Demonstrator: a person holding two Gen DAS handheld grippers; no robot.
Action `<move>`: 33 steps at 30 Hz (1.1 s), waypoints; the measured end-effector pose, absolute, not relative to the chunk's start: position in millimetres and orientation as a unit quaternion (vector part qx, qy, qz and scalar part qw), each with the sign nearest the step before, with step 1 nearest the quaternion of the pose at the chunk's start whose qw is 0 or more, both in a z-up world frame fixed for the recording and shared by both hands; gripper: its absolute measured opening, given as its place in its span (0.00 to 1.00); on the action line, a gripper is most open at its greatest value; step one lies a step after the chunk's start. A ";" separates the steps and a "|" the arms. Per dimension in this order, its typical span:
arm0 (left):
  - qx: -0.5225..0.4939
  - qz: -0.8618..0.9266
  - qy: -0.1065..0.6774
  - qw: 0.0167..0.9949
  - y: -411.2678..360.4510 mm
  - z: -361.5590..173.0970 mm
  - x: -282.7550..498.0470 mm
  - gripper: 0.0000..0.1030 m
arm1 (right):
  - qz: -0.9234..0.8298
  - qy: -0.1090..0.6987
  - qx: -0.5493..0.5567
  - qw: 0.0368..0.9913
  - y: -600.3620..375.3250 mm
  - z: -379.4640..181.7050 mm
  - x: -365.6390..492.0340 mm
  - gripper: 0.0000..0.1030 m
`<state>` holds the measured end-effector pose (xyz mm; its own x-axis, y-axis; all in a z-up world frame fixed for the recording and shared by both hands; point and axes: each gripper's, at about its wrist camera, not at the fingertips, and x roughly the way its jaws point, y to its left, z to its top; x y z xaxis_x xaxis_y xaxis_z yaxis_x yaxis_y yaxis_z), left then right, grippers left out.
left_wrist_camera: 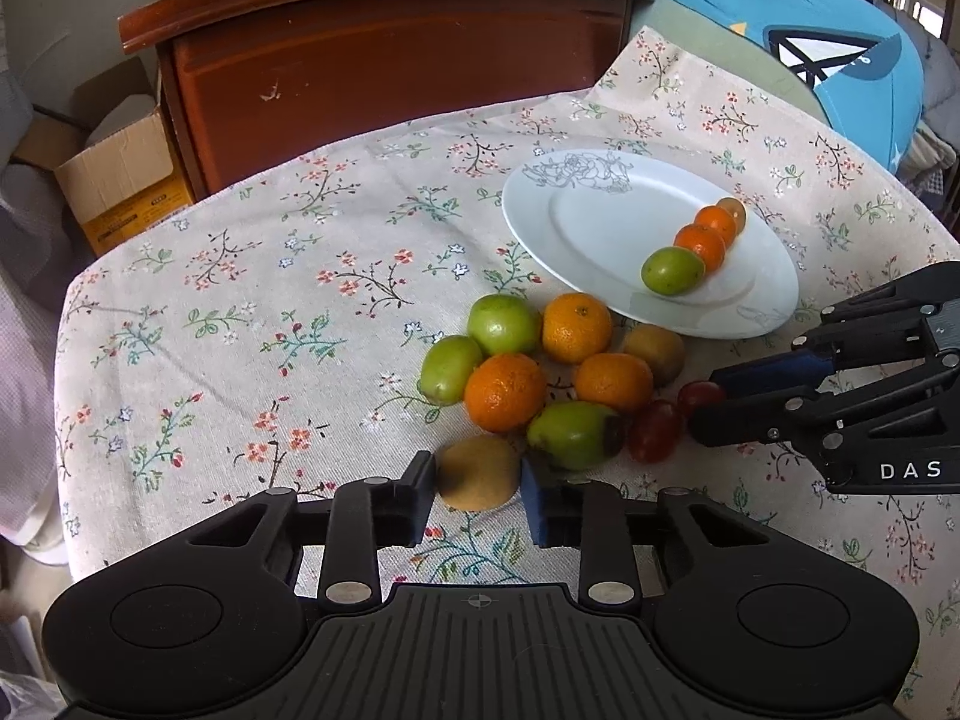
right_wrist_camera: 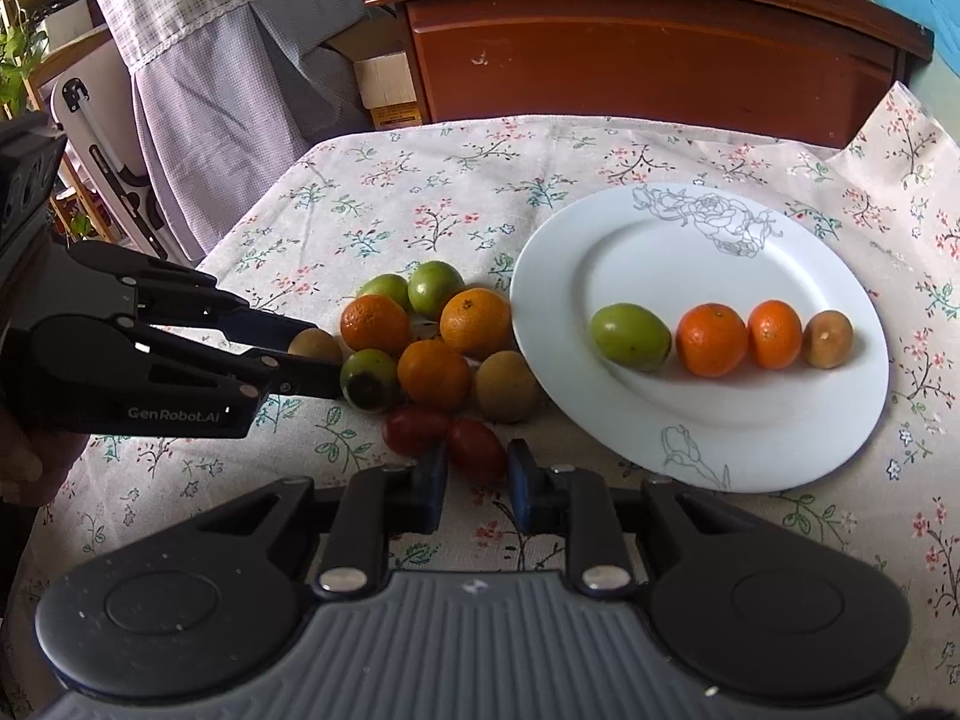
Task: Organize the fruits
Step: 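Grasp a brown fruit with the left gripper while the right grasps a red tomato, then lower the brown fruit onto the plate with the left gripper while the right places the tomato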
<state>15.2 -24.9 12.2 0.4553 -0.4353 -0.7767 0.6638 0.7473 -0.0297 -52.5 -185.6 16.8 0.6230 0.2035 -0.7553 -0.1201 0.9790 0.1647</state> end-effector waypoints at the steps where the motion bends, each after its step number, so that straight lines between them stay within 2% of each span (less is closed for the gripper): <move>1: 0.137 -0.325 0.409 0.842 -24.3 12.6 14.9 0.26 | 0.089 0.424 0.051 0.900 -186.4 17.9 -53.1 0.21; 17: 0.097 -0.313 0.344 0.880 -26.9 68.8 8.9 0.26 | 0.085 0.374 0.088 0.919 -198.1 53.3 -58.2 0.21; 33: 0.053 -0.328 0.324 0.885 -78.0 90.0 18.0 0.26 | 0.010 0.319 0.143 0.937 -252.0 81.2 -49.6 0.21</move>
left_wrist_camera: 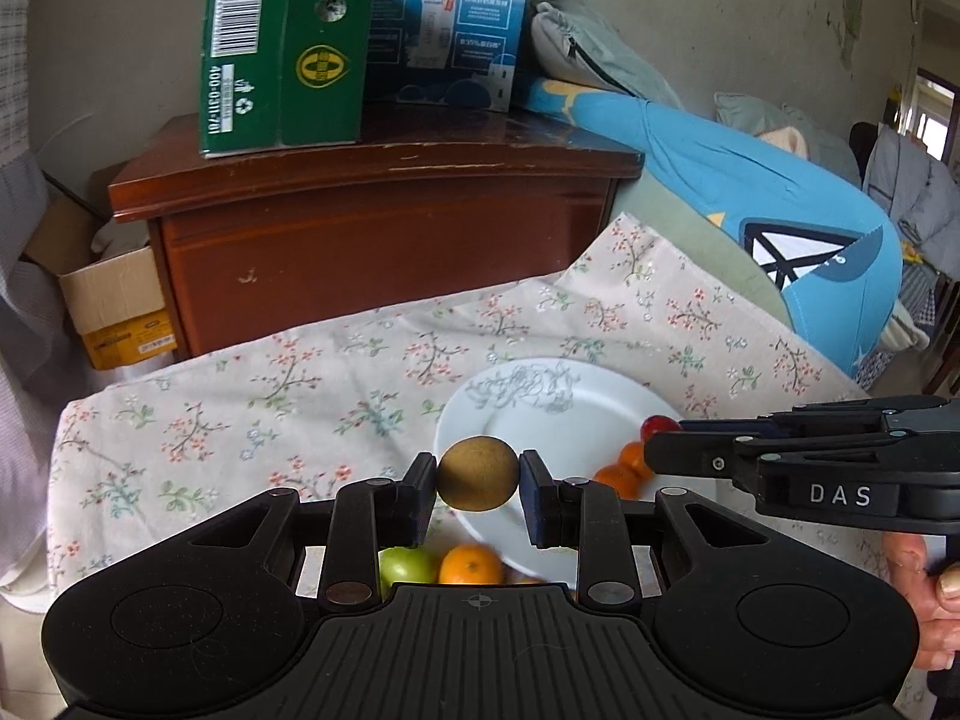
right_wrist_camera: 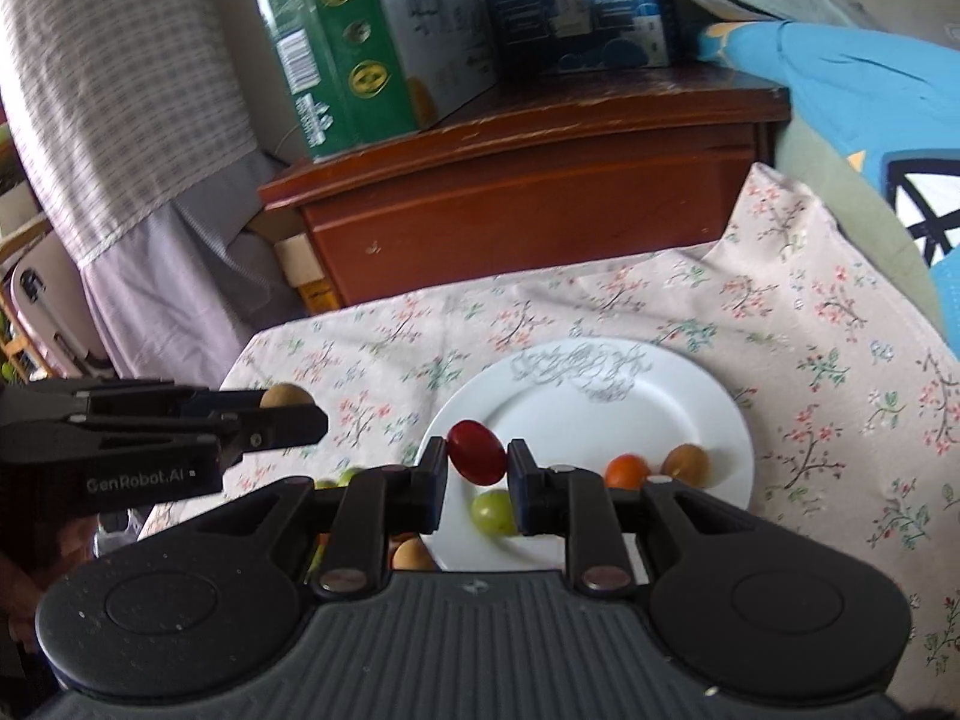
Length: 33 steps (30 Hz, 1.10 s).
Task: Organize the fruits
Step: 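Lower the brown fruit onto the plate with the left gripper while the right places the tomato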
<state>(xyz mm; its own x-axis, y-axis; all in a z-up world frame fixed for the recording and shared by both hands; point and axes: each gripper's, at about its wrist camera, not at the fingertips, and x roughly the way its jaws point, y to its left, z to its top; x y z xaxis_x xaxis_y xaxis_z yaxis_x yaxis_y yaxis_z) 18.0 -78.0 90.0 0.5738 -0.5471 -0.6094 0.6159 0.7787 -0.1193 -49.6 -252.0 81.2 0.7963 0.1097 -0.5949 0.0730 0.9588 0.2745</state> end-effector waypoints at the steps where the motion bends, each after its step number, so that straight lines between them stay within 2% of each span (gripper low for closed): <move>1: 0.052 -0.331 0.324 0.885 -82.0 89.7 18.7 0.26 | 0.004 0.317 0.145 0.937 -255.0 81.6 -48.9 0.21; 23: 0.039 -0.329 0.374 0.866 -132.9 39.8 47.4 0.27 | -0.068 0.344 0.220 0.910 -296.6 44.0 -19.6 0.21; 27: 0.032 -0.330 0.374 0.866 -138.0 37.8 49.0 0.27 | -0.082 0.347 0.231 0.905 -302.3 38.3 -16.1 0.24; 30: 0.033 -0.333 0.367 0.868 -140.9 40.8 47.6 0.28 | -0.087 0.343 0.244 0.903 -306.5 38.5 -16.7 0.24; 33: 0.031 -0.327 0.357 0.874 -140.8 46.9 45.5 0.37 | -0.088 0.335 0.250 0.904 -308.2 41.7 -18.5 0.25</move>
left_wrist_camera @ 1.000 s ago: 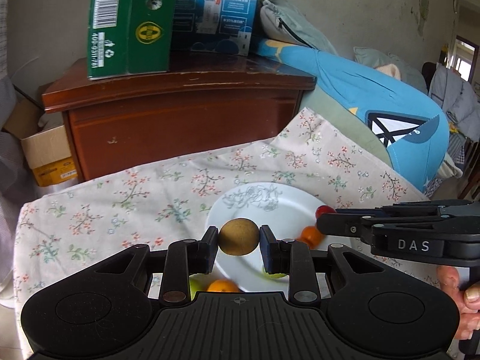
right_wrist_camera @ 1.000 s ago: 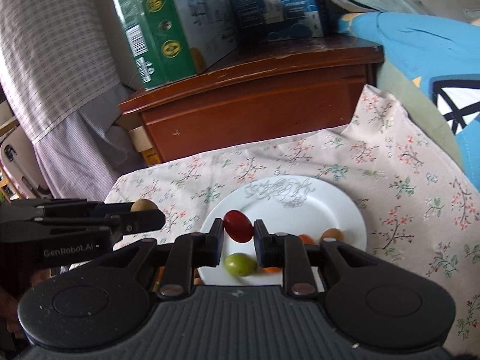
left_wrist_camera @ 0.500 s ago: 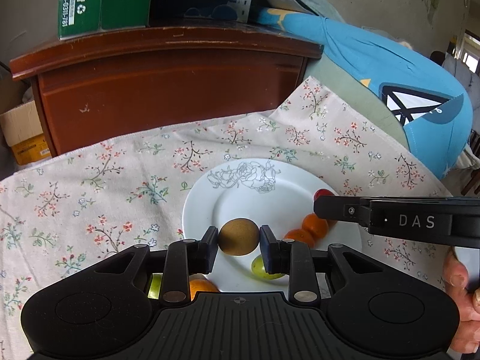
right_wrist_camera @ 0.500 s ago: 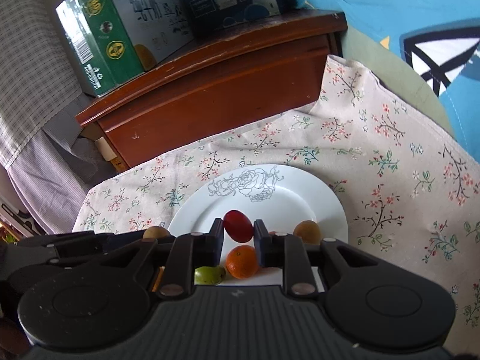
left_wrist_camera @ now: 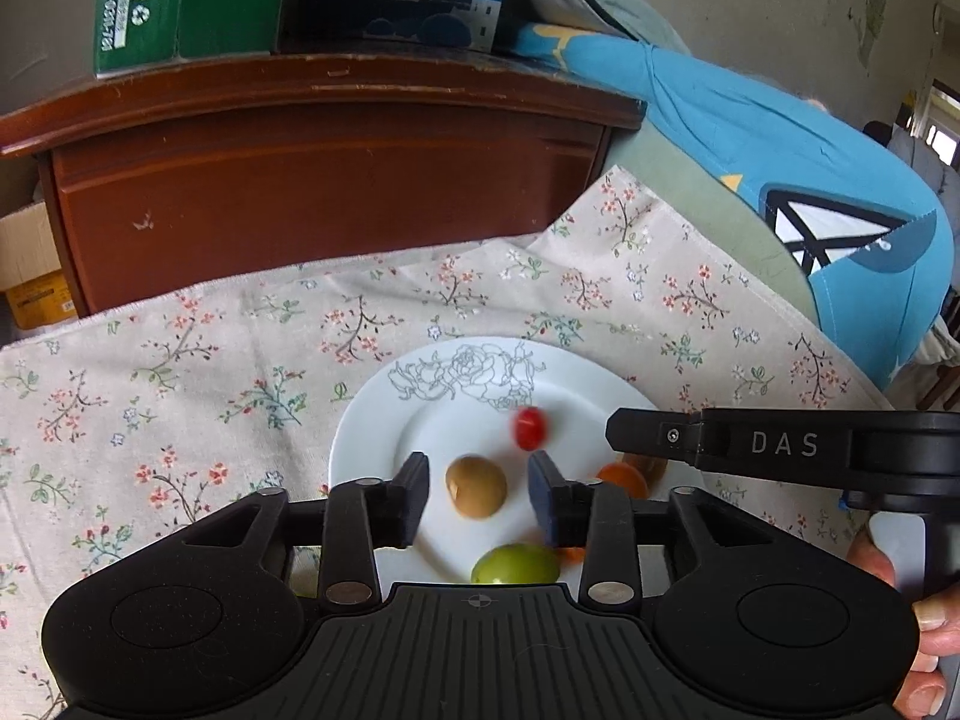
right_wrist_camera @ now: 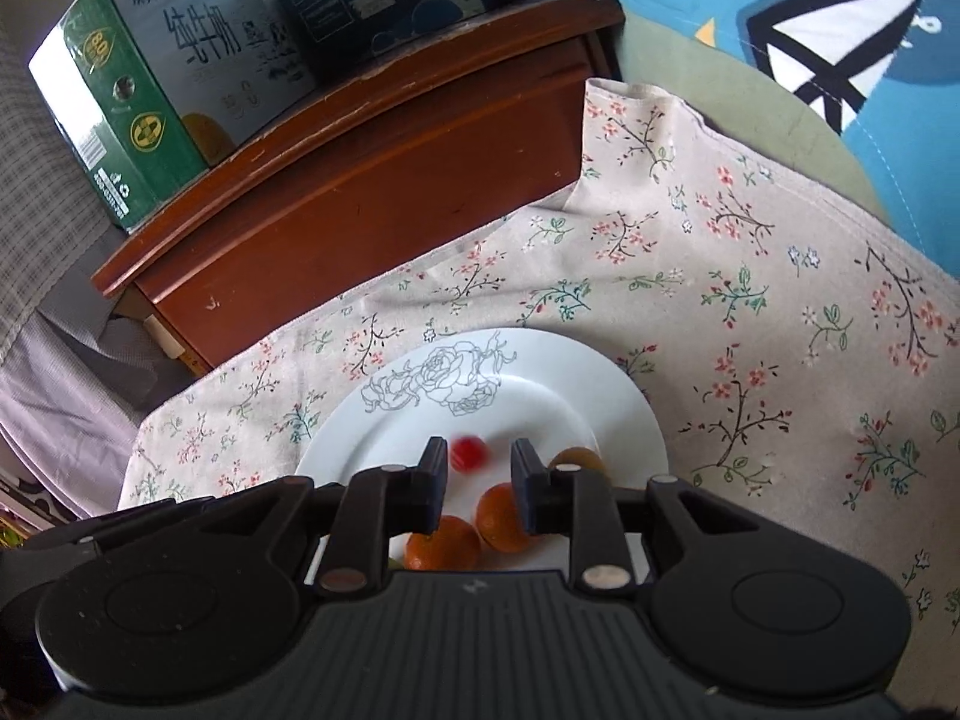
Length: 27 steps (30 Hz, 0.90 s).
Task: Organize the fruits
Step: 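Lower the brown fruit onto the plate with the left gripper while the right places the tomato, then withdraw both grippers from the plate toward the fruit cluster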
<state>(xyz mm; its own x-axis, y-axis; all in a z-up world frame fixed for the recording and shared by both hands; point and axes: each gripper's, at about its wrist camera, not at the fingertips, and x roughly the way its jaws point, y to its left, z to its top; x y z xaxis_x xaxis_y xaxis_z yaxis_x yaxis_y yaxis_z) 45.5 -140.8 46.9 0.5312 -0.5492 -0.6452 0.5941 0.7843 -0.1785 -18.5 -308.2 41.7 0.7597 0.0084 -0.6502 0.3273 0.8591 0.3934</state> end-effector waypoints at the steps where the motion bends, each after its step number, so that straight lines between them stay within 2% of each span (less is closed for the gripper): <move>1: 0.031 -0.324 0.352 0.877 -139.5 50.3 45.1 0.41 | -0.089 0.332 0.251 0.905 -308.2 42.8 -19.2 0.25; 2: 0.030 -0.319 0.348 0.881 -138.2 54.1 44.6 0.44 | -0.091 0.330 0.251 0.906 -308.2 44.2 -19.9 0.25; 4: 0.027 -0.305 0.340 0.889 -133.9 62.2 43.1 0.66 | -0.090 0.325 0.249 0.908 -307.4 46.8 -21.0 0.29; 5: 0.022 -0.298 0.335 0.894 -129.9 67.8 42.4 0.69 | -0.089 0.323 0.247 0.909 -306.5 48.1 -21.5 0.31; 7: 0.019 -0.295 0.328 0.897 -122.1 77.1 40.6 0.70 | -0.085 0.320 0.241 0.912 -303.5 51.2 -22.0 0.35; 10: 0.027 -0.286 0.330 0.899 -111.7 88.3 37.6 0.75 | -0.079 0.317 0.228 0.917 -296.8 55.7 -22.9 0.35; 16: 0.042 -0.257 0.333 0.906 -85.4 98.7 27.0 0.76 | -0.063 0.331 0.197 0.921 -279.6 60.9 -28.9 0.36; 27: 0.004 -0.194 0.369 0.909 -29.2 91.9 14.2 0.76 | -0.024 0.343 0.158 0.925 -236.4 57.6 -61.1 0.36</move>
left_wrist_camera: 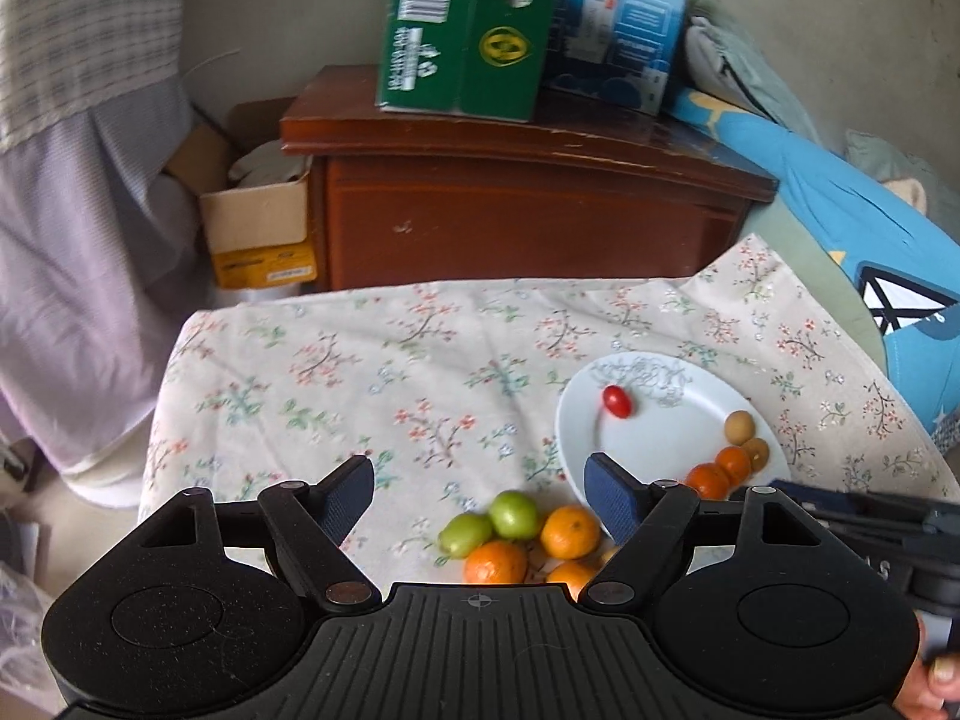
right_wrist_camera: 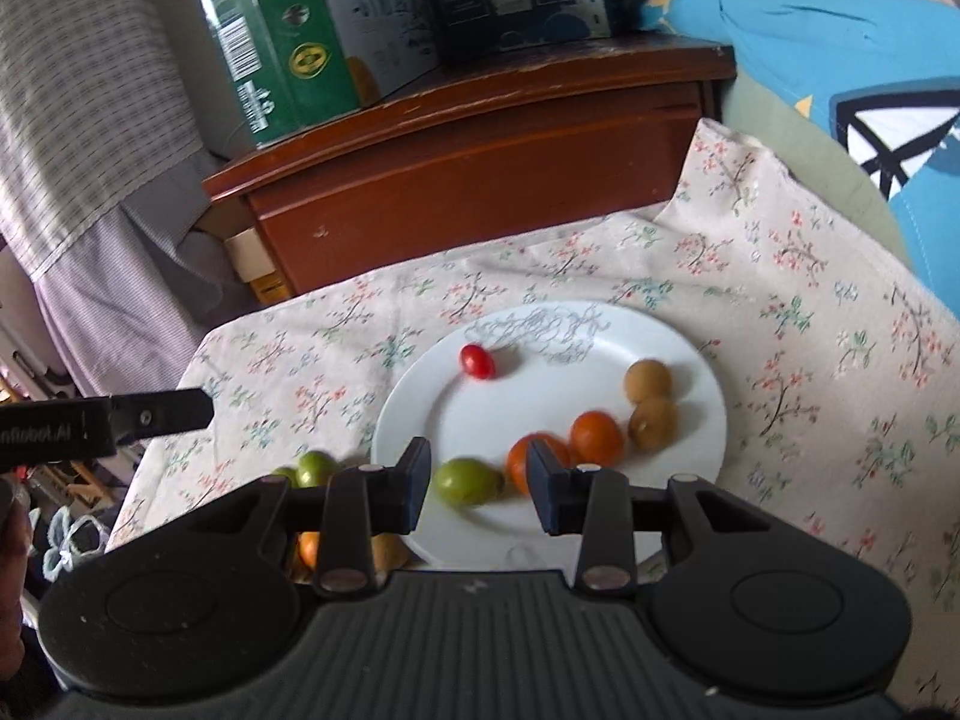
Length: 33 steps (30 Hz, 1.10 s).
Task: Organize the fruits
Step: 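Withdraw both grippers from the plate toward the fruit cluster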
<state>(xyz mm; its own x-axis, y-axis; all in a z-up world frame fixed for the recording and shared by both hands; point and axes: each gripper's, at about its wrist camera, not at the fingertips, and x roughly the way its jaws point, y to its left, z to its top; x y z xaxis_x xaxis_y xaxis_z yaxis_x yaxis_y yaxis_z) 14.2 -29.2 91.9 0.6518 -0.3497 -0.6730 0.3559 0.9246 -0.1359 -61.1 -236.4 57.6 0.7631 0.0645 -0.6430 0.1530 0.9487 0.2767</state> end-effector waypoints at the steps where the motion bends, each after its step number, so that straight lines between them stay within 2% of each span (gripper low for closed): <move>1: 0.002 -0.189 0.372 0.909 -26.1 90.4 13.1 0.76 | -0.021 0.346 0.159 0.924 -233.0 55.6 -63.8 0.36; 9: 0.002 -0.162 0.392 0.905 -8.8 78.6 5.4 0.76 | 0.018 0.371 0.154 0.916 -203.6 38.5 -75.1 0.36; 12: -0.002 -0.152 0.403 0.903 -4.1 73.6 5.5 0.83 | 0.039 0.382 0.156 0.910 -195.0 31.3 -73.1 0.36; 15: 0.005 -0.148 0.411 0.900 -3.4 66.6 5.8 0.83 | 0.050 0.392 0.142 0.908 -185.7 24.3 -70.2 0.36; 21: 0.004 -0.141 0.432 0.891 -2.2 54.6 10.1 0.83 | 0.061 0.398 0.122 0.907 -175.6 15.9 -63.3 0.42; 33: -0.007 -0.144 0.448 0.882 -2.9 45.3 12.9 0.83 | 0.061 0.387 0.087 0.916 -163.2 6.8 -52.1 0.41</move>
